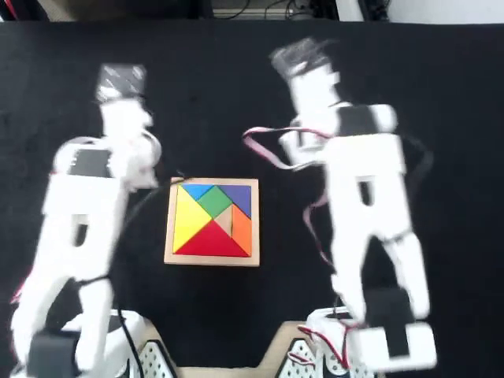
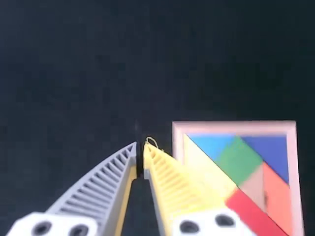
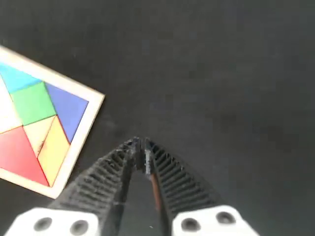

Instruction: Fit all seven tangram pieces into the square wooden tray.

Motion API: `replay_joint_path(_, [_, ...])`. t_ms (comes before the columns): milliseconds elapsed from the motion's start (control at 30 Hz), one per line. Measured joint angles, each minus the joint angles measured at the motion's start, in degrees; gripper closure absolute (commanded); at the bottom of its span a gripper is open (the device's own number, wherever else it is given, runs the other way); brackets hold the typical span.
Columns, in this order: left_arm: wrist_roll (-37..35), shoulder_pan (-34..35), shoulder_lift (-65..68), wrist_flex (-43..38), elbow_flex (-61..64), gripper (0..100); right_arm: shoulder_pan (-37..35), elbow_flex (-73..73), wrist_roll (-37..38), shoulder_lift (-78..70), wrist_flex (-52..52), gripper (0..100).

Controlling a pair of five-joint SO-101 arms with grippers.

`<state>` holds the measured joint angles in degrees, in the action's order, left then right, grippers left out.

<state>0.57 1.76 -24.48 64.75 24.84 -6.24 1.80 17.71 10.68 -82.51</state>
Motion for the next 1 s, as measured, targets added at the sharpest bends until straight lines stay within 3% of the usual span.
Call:
replay_joint_path(167, [12.48, 5.45, -9.23, 9.93, -15.21, 97, 1.49, -13.98, 0.09, 8.18, -14.59, 98.7])
replay_joint_path(267, [16.79, 6.68, -14.68, 18.2, -19.16, 97, 2.02, -15.03, -0.35, 12.22, -16.62, 98.7])
replay_joint_path(400, [18.37, 6.59, -21.98, 27.69, -20.4, 97, 2.81, -11.6, -3.16, 17.58, -16.7, 98.7])
replay_joint_path(600, [18.64, 7.03, -32.62, 33.76, -20.13, 97, 2.9, -2.99, -3.78, 30.07, -16.79, 98.7])
replay_joint_path(733, [18.64, 8.35, -40.88, 35.69, -15.91, 97, 2.81, 5.19, -3.78, 44.31, -16.79, 98.5])
replay_joint_path(867, [18.64, 15.47, -51.96, 35.52, -5.63, 97, 2.64, 16.88, -3.78, 58.55, -16.79, 98.4])
replay_joint_path(1000, [17.58, 17.49, -62.77, 29.19, 10.99, 97, 2.9, 26.99, -3.78, 63.21, -13.63, 98.4])
